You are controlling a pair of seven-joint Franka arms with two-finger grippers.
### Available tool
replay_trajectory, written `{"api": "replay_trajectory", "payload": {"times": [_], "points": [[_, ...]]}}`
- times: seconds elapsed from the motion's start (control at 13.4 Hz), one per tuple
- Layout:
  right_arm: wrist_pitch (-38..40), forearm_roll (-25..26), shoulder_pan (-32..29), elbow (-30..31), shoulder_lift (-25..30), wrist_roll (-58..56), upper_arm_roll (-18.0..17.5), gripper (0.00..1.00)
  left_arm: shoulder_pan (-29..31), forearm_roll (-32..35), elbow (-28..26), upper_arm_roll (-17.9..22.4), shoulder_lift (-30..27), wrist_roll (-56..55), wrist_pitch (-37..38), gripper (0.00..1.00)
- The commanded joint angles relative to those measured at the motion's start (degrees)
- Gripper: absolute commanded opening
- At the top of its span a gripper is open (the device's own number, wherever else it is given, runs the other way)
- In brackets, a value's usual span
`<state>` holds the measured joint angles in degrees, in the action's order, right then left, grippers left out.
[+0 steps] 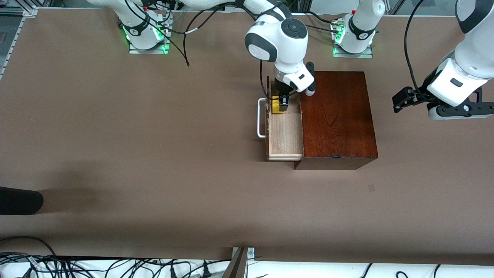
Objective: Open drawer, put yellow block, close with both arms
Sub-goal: 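Carry the yellow cube with the right gripper over the open drawer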
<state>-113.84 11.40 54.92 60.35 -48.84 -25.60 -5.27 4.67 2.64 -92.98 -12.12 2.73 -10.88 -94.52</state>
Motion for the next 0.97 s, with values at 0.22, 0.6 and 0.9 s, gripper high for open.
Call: {"api": "replay_trajectory", "payload": {"times": [0.22,0.6,0.9], "points": [[0.3,1.0,0.2,-1.7,-2.7,-1.3,0.1,0.00,0.0,-1.3,2.1,0.2,0.7,1.1,3.8,1.00],[0.8,0.9,0.0,-2.1,-1.8,0.0,0.3,1.00,-0.2,-1.3,2.1,0.2,0.6,1.2,4.0,1.00],[2.8,0.1,-1.6,-2.1,3.7,0.3,0.5,1.00,-0.5,-1.2,2.2,-0.8,0.4,1.0,4.4,1.00]]}}
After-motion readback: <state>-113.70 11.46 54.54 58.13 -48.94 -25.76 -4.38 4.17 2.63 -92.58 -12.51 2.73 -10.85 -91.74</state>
